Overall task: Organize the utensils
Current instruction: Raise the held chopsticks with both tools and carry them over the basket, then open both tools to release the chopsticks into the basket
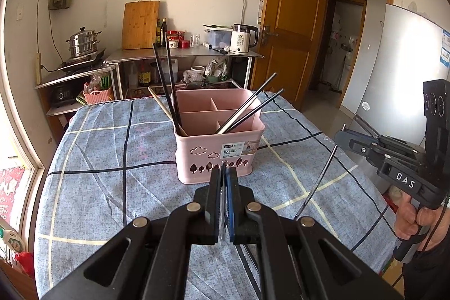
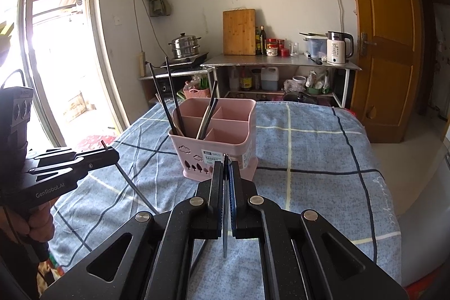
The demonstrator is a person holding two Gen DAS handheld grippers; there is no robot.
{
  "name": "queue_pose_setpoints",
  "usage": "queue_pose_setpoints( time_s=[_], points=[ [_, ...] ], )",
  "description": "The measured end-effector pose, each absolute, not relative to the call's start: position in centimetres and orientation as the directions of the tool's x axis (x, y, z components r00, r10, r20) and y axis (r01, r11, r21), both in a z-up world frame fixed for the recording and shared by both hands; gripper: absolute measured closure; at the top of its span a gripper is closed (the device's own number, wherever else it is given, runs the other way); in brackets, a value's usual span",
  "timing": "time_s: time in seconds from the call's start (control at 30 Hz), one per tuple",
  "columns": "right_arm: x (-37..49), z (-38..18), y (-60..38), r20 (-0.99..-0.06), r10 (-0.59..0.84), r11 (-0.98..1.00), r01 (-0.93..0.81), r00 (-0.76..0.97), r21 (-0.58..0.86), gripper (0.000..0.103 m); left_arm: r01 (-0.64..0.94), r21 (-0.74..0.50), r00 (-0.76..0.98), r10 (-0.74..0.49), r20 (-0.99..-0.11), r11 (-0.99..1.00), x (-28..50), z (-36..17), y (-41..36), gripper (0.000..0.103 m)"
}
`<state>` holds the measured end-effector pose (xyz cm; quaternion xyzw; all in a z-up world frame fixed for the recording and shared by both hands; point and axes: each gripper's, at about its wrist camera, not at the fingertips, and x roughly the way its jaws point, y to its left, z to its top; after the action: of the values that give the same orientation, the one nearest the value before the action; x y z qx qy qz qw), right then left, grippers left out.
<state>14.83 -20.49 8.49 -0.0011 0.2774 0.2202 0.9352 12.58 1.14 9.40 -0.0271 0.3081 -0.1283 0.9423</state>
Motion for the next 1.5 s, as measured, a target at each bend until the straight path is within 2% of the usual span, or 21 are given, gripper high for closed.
queue_pose_setpoints(
  time_s=[0.87,1.1,1.5],
  points=[
    [19.2,15.9,-15.0,-0.37,0.524,0.845,-0.521,0.767,0.118,0.099,0.21,-0.122,0.837,-0.243,-0.491,0.97,18.3,17.2,4.1,0.099],
    [21.2,17.4,-14.1,-0.318,0.531,0.845,-0.521,0.785,0.123,0.099,0.209,-0.13,0.868,-0.245,-0.431,0.969,20.0,19.4,4.5,0.099],
    [24.2,16.7,-13.1,-0.29,0.519,0.854,-0.501,0.804,0.139,0.099,0.213,-0.136,0.861,-0.252,-0.442,0.967,23.6,17.3,4.5,0.099]
  ],
)
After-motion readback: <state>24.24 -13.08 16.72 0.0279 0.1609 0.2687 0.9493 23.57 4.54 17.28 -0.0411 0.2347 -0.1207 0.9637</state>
